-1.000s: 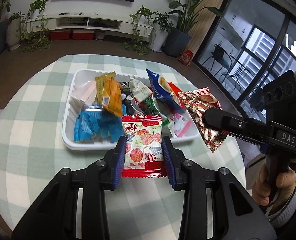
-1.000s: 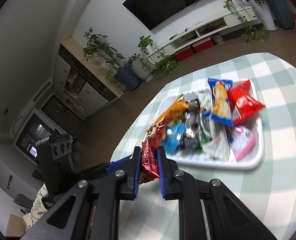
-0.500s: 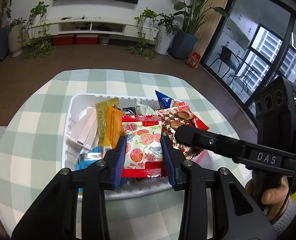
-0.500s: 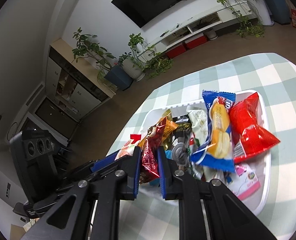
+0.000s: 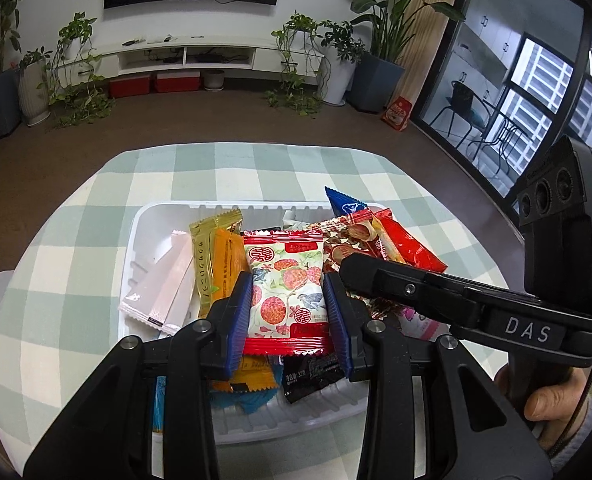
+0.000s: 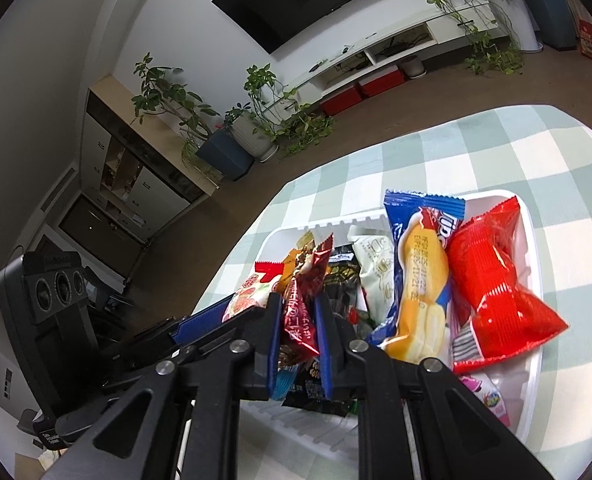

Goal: Organize snacks

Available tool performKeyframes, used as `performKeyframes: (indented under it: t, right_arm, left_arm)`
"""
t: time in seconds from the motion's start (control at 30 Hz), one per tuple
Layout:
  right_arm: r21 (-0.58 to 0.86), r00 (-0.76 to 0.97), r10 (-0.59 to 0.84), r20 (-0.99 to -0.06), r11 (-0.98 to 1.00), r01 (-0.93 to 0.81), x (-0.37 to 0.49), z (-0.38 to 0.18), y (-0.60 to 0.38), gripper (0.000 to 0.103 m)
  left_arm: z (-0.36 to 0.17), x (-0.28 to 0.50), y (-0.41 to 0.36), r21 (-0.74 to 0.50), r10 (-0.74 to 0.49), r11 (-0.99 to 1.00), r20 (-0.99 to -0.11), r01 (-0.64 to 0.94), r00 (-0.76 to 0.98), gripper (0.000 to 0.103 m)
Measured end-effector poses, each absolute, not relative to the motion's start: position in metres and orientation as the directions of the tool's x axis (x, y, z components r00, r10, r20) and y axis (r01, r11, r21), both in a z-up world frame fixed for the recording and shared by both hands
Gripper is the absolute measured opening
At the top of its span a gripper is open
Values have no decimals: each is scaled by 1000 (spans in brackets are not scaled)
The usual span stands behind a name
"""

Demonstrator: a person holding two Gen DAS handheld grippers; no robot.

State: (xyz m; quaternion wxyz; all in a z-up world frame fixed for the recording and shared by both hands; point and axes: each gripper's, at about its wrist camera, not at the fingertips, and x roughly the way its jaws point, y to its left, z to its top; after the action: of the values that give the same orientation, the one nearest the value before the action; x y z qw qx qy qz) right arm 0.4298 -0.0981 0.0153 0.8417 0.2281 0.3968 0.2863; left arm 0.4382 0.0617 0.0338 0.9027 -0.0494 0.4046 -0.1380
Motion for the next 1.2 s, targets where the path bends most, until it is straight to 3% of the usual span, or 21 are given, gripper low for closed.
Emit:
performKeyframes:
  t: [0.4, 0.6, 0.83, 0.9, 0.97, 1.2]
  right_arm:
    - [577, 553, 636, -538, 757, -308, 415, 26, -100, 22]
    - [568, 571, 633, -523, 758, -319, 393, 35, -108, 32]
    - [565, 594, 633, -496, 755, -333, 350, 43, -120, 43]
    - [552, 605, 624, -494, 763, -337, 331, 43, -124, 47]
    - [533, 618, 611, -495, 775, -339, 311, 43, -129, 56]
    - [417, 701, 513, -495, 848, -326, 232, 42, -154, 90]
  left_arm:
    - [40, 433, 66, -178, -253, 968, -689, 179, 679, 43]
    - [46, 412, 71, -196, -253, 967, -675, 161, 693, 49]
    - [55, 367, 73, -209, -243, 968, -653, 137, 717, 75]
    - [58, 350, 72, -206, -237, 970, -648, 133, 724, 80]
    - [60, 333, 69, -198, -228, 972, -642, 129, 732, 95]
    - [71, 265, 50, -115, -158, 987, -613, 111, 774, 102]
